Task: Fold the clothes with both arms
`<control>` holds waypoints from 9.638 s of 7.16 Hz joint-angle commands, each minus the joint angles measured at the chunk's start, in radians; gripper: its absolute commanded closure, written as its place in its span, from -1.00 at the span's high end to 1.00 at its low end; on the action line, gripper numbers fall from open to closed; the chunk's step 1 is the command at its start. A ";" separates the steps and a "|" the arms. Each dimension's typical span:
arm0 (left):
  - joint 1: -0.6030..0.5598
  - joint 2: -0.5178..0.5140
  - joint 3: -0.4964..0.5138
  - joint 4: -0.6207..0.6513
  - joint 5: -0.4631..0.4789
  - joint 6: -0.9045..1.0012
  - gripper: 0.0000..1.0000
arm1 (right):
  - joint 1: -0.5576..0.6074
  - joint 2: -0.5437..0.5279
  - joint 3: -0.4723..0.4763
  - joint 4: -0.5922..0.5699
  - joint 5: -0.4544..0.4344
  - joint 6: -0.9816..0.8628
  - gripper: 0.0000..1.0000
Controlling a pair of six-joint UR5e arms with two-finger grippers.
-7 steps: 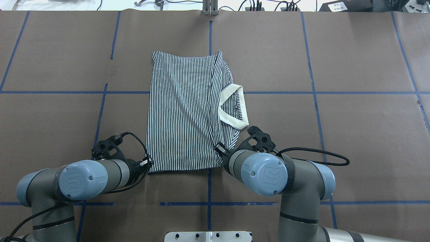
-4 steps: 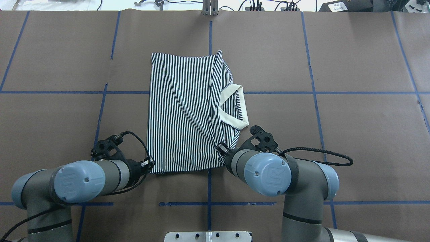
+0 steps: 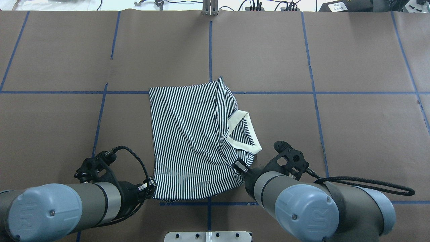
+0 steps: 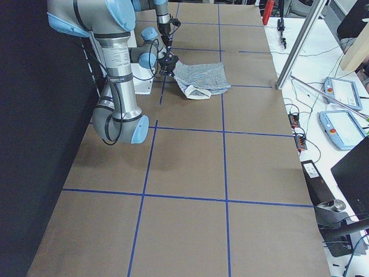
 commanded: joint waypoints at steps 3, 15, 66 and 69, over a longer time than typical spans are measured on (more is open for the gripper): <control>-0.266 -0.153 0.213 0.011 -0.010 0.267 -1.00 | 0.257 0.274 -0.314 -0.032 0.082 -0.119 -1.00; -0.526 -0.385 0.705 -0.253 -0.273 0.562 -1.00 | 0.610 0.547 -1.041 0.479 0.413 -0.371 1.00; -1.394 0.346 0.428 0.126 -0.791 1.994 1.00 | 1.454 -0.245 -0.710 -0.133 0.971 -2.372 1.00; -1.394 0.348 0.430 0.126 -0.795 1.992 1.00 | 1.452 -0.247 -0.717 -0.128 1.040 -2.369 1.00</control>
